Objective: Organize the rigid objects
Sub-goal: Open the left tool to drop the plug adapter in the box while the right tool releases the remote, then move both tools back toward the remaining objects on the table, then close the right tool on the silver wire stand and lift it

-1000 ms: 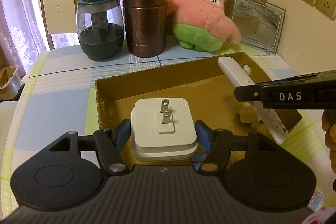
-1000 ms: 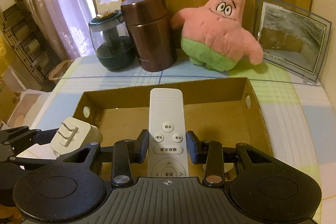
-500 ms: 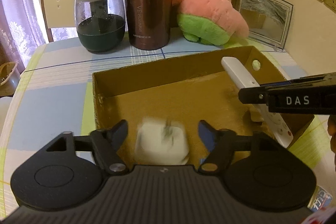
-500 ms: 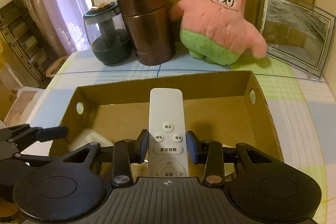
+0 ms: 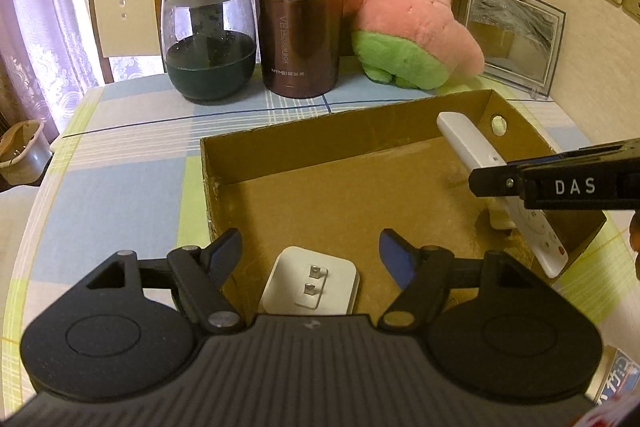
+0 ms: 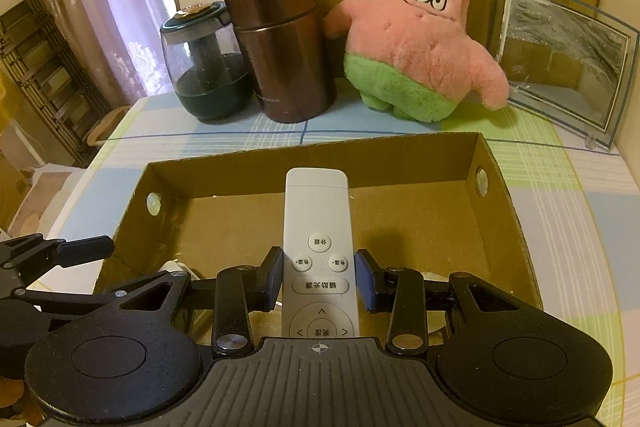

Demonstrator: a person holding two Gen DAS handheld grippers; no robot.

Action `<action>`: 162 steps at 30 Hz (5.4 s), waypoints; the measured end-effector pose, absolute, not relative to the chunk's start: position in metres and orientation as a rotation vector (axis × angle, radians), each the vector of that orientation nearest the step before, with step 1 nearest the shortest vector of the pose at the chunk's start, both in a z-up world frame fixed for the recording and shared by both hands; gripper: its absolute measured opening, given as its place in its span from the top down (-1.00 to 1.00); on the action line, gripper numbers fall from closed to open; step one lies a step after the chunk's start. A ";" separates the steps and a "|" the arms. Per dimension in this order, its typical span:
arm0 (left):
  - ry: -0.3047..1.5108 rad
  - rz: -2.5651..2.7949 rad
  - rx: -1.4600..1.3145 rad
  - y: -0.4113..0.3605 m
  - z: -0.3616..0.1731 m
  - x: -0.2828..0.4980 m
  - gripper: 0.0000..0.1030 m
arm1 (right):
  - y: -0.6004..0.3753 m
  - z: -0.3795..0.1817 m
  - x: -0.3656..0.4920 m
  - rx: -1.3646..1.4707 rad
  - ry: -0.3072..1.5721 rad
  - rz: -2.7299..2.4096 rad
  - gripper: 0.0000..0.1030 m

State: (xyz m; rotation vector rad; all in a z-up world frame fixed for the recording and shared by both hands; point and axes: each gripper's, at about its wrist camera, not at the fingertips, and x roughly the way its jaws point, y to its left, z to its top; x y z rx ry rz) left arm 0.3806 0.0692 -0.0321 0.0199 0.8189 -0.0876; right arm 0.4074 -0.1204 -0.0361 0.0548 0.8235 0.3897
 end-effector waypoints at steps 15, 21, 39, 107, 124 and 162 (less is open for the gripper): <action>0.815 -0.086 0.032 0.070 -0.033 0.379 -0.39 | -0.116 -0.040 0.408 0.062 0.826 0.401 0.31; 0.811 -0.080 0.032 0.070 -0.032 0.378 -0.52 | -0.122 -0.039 0.409 0.124 0.811 0.410 0.05; 0.786 -0.076 0.045 0.067 -0.015 0.358 -0.57 | -0.144 -0.026 0.382 0.140 0.786 0.374 -0.18; 0.728 -0.092 -0.017 0.027 0.013 0.053 -0.88 | -0.227 -0.038 0.009 0.039 0.624 0.213 -0.30; 0.790 -0.099 0.003 0.021 -0.019 0.067 -0.88 | -0.205 -0.087 0.056 -0.033 0.722 0.344 -0.59; 0.866 -0.098 -0.038 0.030 -0.061 0.095 -0.88 | -0.165 -0.134 0.112 -0.082 0.762 0.403 -0.27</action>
